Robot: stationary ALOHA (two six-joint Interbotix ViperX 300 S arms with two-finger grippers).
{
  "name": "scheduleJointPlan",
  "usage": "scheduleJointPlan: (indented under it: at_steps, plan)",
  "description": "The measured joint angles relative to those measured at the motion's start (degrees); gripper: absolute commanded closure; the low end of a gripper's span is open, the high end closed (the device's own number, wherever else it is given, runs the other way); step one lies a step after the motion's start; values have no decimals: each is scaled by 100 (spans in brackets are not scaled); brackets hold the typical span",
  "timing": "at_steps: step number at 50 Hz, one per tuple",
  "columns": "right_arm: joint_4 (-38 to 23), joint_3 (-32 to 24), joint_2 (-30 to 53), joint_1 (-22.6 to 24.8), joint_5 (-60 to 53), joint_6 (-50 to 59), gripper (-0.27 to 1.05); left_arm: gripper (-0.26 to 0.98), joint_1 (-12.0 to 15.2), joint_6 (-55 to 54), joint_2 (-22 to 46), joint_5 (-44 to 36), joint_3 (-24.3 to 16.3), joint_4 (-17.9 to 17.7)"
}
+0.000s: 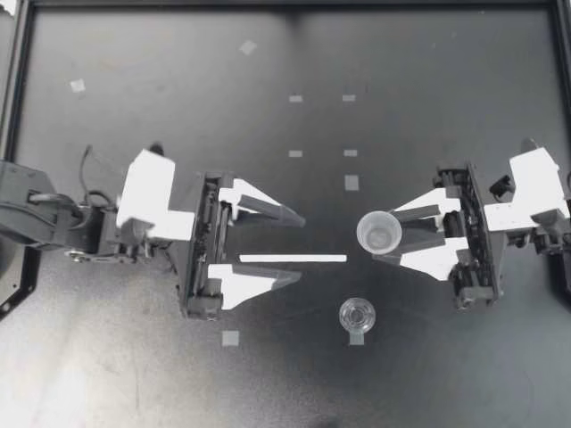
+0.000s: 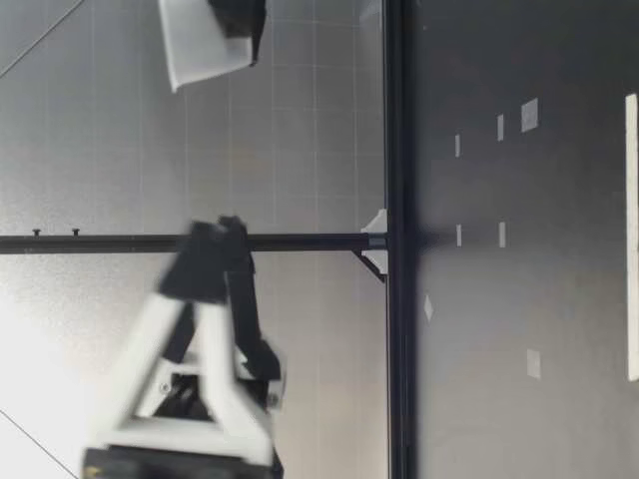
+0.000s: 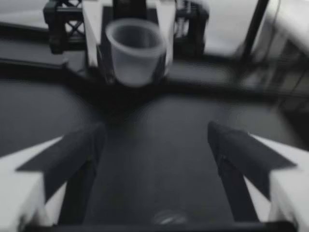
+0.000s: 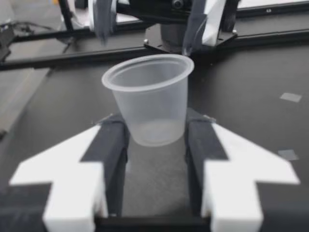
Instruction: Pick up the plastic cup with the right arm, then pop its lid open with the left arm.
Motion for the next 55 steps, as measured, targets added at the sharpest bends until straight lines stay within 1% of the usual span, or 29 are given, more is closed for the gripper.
scheduleJointPlan:
  at_steps: [3,9,16,23,55]
  plan:
    - [18,-105,105,0,0,387,41,-4,0,483,-26,176,26,-79]
    - [26,-272,378,0,-9,756,41,-4,9,615,-26,149,44,-211]
    - [-9,-343,606,0,-97,765,41,-4,9,580,-9,26,105,-237]
    - [-88,-360,606,0,-167,729,41,-4,9,483,-9,0,132,-237]
    - [-97,-369,589,0,-167,475,41,-4,0,475,26,0,132,-246]
